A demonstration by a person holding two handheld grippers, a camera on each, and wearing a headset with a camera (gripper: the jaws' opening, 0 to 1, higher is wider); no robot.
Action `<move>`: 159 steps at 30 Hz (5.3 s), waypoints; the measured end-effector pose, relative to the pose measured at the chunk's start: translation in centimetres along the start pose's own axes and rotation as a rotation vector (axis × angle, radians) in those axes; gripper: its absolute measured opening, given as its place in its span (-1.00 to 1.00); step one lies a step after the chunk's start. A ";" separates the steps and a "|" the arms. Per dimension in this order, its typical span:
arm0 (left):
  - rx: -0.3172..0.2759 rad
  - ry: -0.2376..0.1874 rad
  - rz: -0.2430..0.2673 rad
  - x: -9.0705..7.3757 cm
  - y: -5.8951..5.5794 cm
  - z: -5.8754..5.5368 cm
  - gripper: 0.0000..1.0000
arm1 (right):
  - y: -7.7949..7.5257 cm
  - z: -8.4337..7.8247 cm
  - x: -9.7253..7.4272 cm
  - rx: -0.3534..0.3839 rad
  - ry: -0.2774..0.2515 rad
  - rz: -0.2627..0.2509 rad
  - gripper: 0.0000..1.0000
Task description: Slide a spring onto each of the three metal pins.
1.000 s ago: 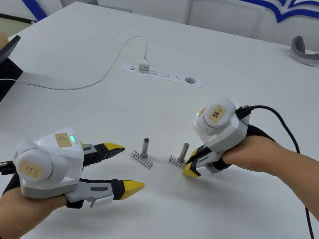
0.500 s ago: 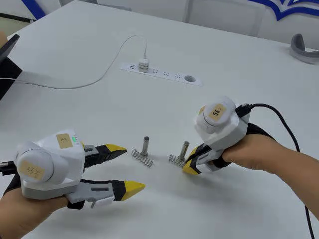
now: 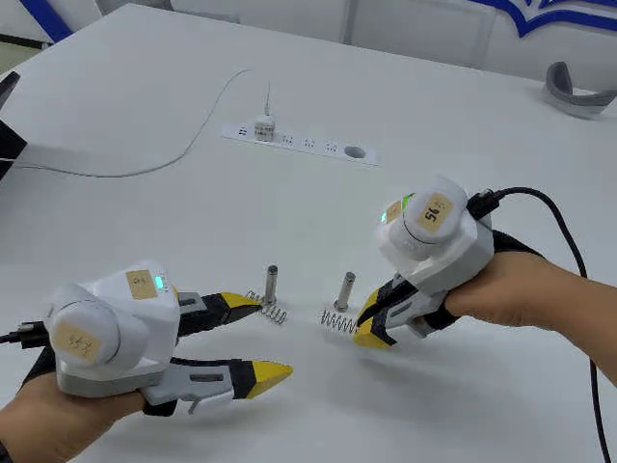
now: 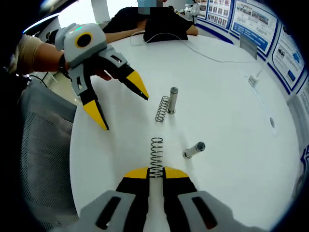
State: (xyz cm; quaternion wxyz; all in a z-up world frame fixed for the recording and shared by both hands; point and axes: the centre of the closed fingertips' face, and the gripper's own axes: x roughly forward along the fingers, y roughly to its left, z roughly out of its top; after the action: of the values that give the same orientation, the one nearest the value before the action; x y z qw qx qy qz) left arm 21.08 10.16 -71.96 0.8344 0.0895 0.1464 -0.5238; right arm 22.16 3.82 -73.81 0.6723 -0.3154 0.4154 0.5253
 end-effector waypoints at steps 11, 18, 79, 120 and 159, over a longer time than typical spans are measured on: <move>0.060 -0.012 -0.061 1.7 -1.9 1.1 -0.24 | 2.5 1.5 -0.8 -0.147 0.018 0.057 -0.77; 0.104 -0.014 -0.088 2.4 -2.8 1.4 -0.43 | 3.1 1.6 -1.1 -0.183 0.045 0.076 -0.77; 0.100 -0.047 -0.079 3.1 -2.6 1.7 -0.79 | 3.9 6.2 -3.9 -0.237 -0.054 0.044 -0.70; 0.047 -0.048 -0.067 2.4 -2.1 1.5 -0.36 | 2.6 5.3 -4.0 -0.204 -0.028 0.024 -0.76; -0.064 -0.019 0.070 -1.1 1.6 -0.9 0.26 | -0.1 4.1 -5.0 -0.169 0.002 -0.019 -0.76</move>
State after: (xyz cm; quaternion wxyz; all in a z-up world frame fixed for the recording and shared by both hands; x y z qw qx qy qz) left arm 21.94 12.02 -72.41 0.8560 0.0627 0.1520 -0.4900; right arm 22.62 5.09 -67.52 0.6477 -0.3755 0.3674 0.5518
